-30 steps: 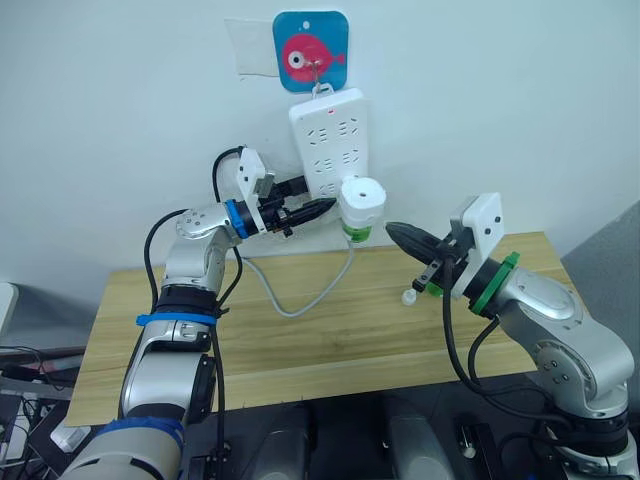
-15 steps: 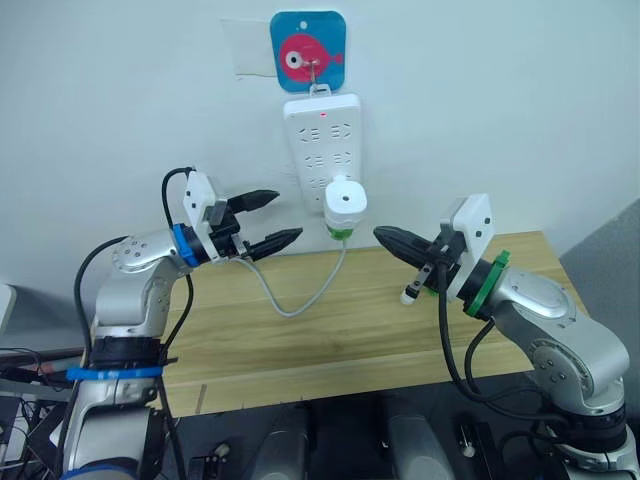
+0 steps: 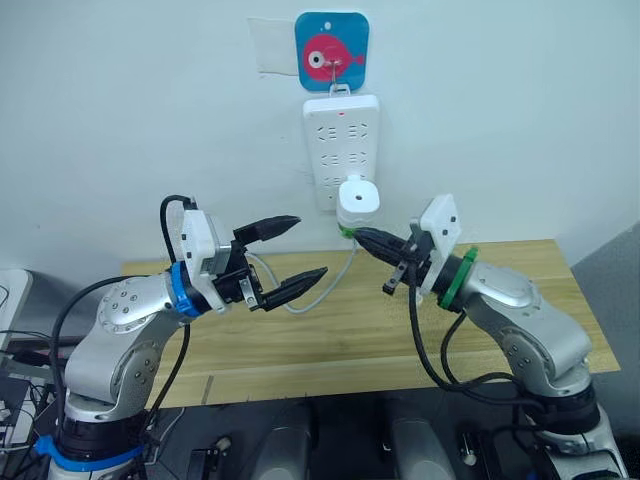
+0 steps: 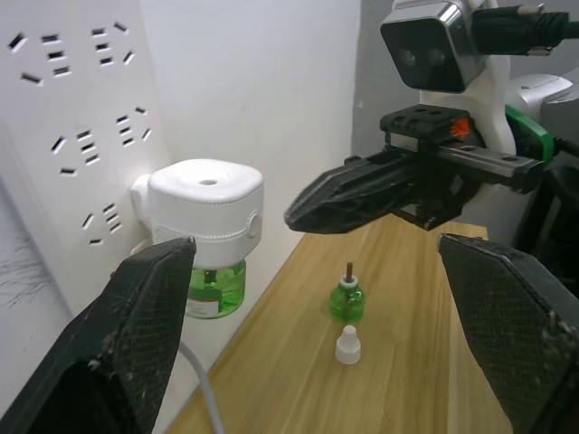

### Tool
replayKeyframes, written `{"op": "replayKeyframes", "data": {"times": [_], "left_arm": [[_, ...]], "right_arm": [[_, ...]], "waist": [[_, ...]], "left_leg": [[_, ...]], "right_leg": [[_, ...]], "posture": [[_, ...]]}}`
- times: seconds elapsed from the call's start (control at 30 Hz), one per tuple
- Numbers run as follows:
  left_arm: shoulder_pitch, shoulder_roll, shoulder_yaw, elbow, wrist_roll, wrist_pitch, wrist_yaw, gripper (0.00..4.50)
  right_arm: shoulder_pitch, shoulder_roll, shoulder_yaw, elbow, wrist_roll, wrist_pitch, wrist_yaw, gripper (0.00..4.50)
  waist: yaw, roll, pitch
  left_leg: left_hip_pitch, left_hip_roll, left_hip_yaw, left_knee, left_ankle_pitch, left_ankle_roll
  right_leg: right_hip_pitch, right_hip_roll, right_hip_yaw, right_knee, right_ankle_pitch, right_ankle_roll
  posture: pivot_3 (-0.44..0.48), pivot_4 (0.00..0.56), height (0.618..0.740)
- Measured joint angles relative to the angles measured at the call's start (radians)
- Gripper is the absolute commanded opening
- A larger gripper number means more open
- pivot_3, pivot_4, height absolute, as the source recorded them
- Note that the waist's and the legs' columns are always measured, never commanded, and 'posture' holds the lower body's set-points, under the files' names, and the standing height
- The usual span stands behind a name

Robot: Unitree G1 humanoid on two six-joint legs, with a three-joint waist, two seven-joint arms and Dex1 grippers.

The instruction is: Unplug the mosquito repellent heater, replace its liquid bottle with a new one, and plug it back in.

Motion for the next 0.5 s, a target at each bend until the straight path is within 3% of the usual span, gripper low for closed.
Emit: {"op": "replayKeyframes", "data": {"times": [0.5], "left_arm": [[-0.003,0.000,-0.001,0.004,0.000,0.000,0.029,4.48]], "right_arm": [[-0.023,0.015,0.011,0.060,-0.064,-0.049,0.001,0.00]], "waist": [[-0.001,0.000,0.000]], "left_leg": [[0.000,0.001,0.001,0.000,0.000,0.000]], "right_leg": [[0.000,0.001,0.000,0.000,0.000,0.000]], "posture": [[0.008,0.257,0.740]]}}
